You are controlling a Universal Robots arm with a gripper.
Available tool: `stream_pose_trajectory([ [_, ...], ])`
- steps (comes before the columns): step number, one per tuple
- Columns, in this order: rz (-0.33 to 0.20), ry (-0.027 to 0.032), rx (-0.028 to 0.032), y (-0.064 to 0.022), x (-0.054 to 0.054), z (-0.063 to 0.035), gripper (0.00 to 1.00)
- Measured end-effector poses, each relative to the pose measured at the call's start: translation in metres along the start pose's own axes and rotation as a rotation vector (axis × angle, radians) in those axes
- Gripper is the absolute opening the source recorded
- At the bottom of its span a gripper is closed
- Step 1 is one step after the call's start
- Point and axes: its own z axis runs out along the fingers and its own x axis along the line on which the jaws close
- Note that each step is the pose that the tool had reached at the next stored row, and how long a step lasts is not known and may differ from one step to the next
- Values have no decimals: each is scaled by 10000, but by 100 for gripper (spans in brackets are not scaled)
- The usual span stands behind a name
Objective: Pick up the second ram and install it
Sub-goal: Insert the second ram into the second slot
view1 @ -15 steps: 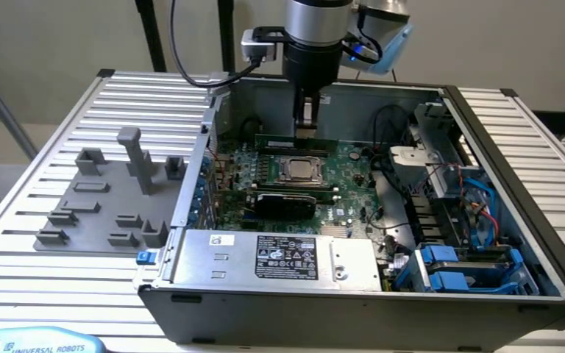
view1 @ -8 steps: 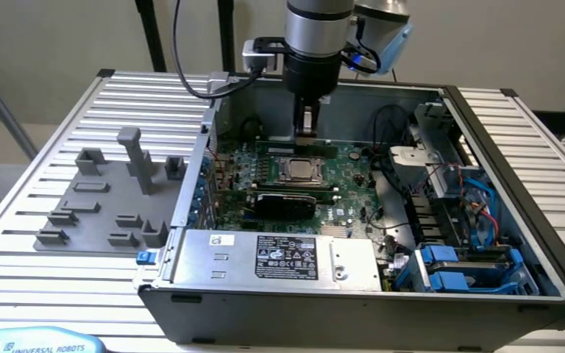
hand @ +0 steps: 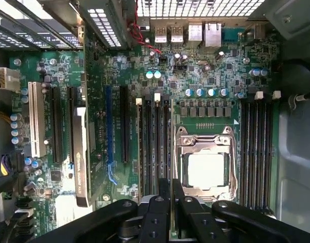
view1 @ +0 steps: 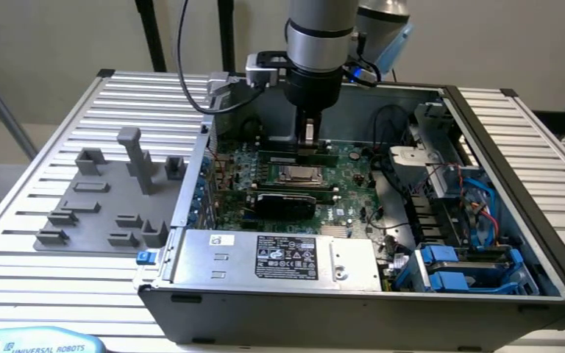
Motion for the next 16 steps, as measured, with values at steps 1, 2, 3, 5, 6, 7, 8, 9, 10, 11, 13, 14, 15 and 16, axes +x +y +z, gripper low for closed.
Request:
stream_pose_trajectory([
  [1,-3,3,-1,-4,14,18,14],
  [2,-4,1,-1,-7,45,50,14],
  [3,-5,0,0,-9,76,92,14],
  [5,-5,1,0,-9,91,127,14],
  [6,-4,0,1,-8,94,145,14],
  [7,-3,0,1,-8,96,164,14],
  [8,-4,0,1,-8,97,182,14],
  [9,-4,1,0,-9,98,200,14],
  [10,-4,1,0,-9,98,218,14],
  [11,-5,0,0,-9,98,236,14],
  [13,-6,0,0,-9,99,273,14],
  [14,-7,0,0,-9,99,292,14],
  [15,-10,0,0,-9,99,309,14],
  [16,-13,0,0,-8,100,327,14],
])
